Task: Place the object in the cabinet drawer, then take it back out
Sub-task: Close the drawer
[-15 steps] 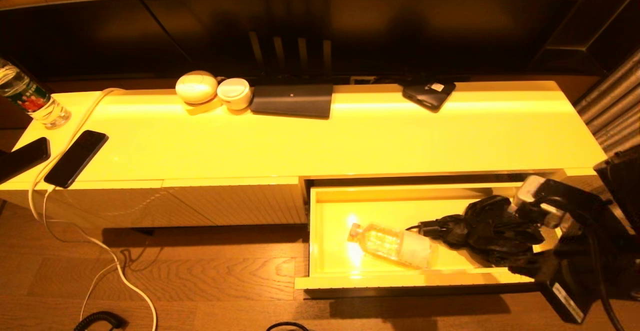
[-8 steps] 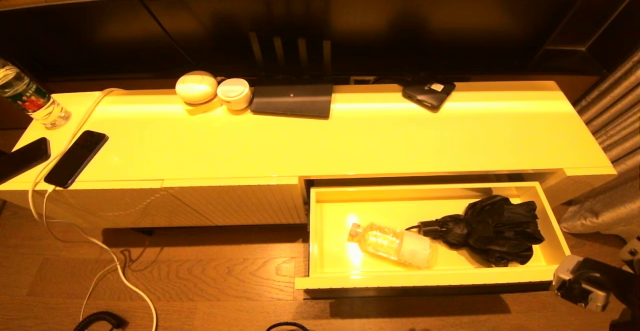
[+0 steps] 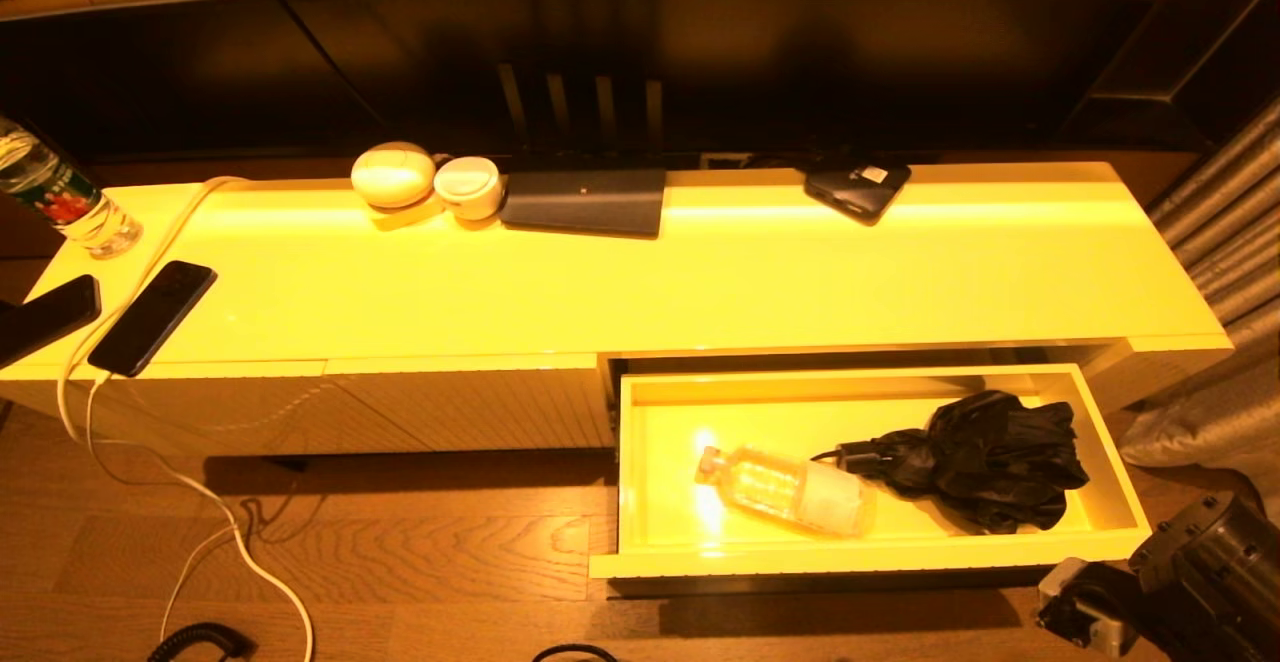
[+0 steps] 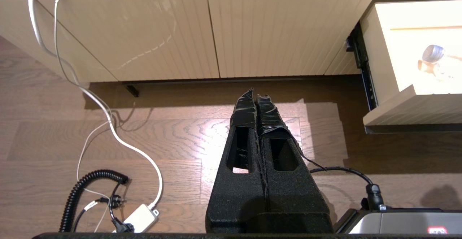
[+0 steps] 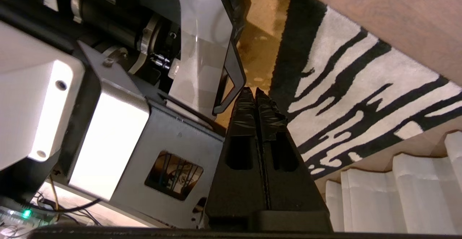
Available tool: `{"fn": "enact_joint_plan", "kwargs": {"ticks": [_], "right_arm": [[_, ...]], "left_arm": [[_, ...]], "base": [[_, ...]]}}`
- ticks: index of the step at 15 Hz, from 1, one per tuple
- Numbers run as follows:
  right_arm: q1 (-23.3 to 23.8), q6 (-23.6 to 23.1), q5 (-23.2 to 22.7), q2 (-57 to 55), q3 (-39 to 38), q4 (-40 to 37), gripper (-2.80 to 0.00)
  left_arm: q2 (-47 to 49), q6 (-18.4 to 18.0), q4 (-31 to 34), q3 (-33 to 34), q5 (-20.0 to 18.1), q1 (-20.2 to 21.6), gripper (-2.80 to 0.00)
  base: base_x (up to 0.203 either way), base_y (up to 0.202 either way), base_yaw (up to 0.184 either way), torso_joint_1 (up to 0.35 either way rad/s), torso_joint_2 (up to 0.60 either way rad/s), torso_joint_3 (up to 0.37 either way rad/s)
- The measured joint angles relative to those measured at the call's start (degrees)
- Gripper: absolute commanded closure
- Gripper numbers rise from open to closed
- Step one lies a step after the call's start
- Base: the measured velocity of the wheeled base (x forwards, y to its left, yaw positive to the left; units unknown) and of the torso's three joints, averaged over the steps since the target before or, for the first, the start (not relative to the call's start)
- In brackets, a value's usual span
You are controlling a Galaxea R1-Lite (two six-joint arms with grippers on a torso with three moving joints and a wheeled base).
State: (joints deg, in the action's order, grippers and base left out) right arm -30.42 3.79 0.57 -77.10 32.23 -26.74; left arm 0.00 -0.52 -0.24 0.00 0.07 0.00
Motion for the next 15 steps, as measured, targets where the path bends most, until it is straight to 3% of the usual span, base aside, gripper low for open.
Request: {"fn": "enact_joint_plan", "kwargs": {"ticks": [9,15], "right_arm": [[1.4,0.0,1.0,-11.1,-5.4,19.7,0.00],[1.9,-0.1,6.6,-15.5,-8.3,33.7,0.00]], "left_arm": [[0.0,0.0,0.0,0.0,0.0,0.0,0.00],[0.0,0.0,0.0,0.0,0.0,0.0,0.00]], "base": [[0.000,0.000,0.000,0.000,0.00,0.000],[0.000,0.000,0.000,0.000,0.00,0.000]]}}
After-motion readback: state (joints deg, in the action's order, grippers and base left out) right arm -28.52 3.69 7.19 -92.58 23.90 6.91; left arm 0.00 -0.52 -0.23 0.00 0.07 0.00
